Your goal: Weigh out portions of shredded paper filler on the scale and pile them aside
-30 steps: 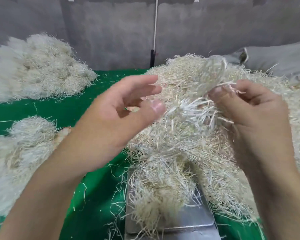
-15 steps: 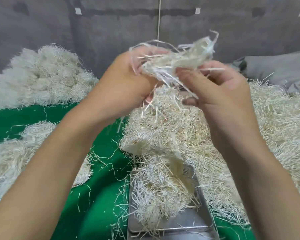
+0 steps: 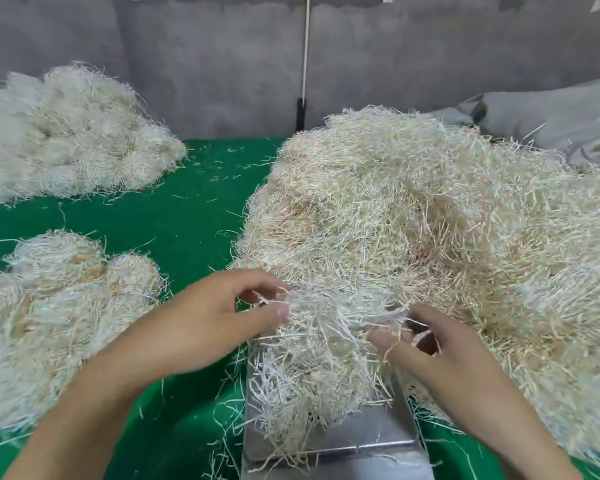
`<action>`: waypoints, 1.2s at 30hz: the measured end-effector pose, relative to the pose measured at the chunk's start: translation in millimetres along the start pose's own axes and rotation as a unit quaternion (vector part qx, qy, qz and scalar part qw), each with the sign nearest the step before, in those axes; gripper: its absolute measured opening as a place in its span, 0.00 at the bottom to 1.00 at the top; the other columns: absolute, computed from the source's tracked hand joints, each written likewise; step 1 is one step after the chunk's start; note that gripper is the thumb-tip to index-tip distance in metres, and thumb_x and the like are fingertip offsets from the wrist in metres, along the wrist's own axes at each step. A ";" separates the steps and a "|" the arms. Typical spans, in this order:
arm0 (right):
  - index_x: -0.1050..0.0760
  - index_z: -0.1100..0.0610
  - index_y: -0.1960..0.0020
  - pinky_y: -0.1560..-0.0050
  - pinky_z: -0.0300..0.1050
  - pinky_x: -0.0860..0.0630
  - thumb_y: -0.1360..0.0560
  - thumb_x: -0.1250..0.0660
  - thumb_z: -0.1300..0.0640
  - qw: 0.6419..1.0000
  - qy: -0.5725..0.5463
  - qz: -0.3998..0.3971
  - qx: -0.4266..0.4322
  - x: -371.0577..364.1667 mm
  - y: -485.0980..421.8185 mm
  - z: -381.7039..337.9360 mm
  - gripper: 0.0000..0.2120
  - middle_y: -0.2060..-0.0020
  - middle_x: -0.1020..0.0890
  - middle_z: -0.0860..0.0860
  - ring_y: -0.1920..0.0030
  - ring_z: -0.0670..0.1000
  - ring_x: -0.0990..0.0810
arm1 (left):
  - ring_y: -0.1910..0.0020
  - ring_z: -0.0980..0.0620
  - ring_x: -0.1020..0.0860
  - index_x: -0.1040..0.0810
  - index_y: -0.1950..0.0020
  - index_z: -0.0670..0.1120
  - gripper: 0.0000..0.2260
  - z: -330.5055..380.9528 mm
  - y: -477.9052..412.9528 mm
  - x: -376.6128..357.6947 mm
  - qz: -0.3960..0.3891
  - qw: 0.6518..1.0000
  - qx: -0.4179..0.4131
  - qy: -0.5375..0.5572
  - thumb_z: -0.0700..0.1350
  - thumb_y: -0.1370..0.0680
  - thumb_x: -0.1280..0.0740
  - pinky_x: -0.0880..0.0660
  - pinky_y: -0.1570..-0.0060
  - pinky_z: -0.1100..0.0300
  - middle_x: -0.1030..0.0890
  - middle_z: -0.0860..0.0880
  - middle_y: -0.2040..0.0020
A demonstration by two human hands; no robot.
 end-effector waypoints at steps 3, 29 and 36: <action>0.28 0.37 0.39 0.71 0.29 0.30 0.33 0.26 0.46 0.995 -0.092 0.036 -0.006 15.8 6.6 7.3 0.24 0.61 0.20 0.47 0.73 0.40 0.24 | 0.41 0.78 0.33 0.32 0.36 0.75 0.18 21.8 7.0 16.2 0.107 0.993 -0.055 0.011 0.71 0.26 0.43 0.30 0.42 0.61 0.31 0.77 0.39; 0.35 0.47 0.57 0.44 0.42 0.32 0.16 0.47 0.51 0.943 0.280 -0.008 0.183 -69.8 15.2 -9.3 0.11 0.64 0.31 0.43 0.63 0.46 0.36 | 0.29 0.71 0.61 0.56 0.20 0.55 0.24 -1.6 -3.8 -115.1 -0.143 0.978 -0.062 -0.139 0.53 0.15 0.53 0.69 0.39 0.79 0.57 0.59 0.20; 0.26 0.50 0.44 0.39 0.46 0.30 0.16 0.49 0.52 0.958 0.229 -0.012 0.170 -77.1 21.7 1.3 0.13 0.48 0.21 0.45 0.47 0.49 0.24 | 0.28 0.72 0.61 0.52 0.20 0.54 0.24 -2.8 -0.8 -119.5 -0.081 0.982 -0.106 -0.136 0.54 0.16 0.53 0.66 0.33 0.76 0.51 0.58 0.20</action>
Point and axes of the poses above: each hand's wrist, its own y-axis away from the middle knuckle, its own x-axis out of the back of the hand, z = x × y, the point moved 9 cm from there along -y, towards the middle knuckle
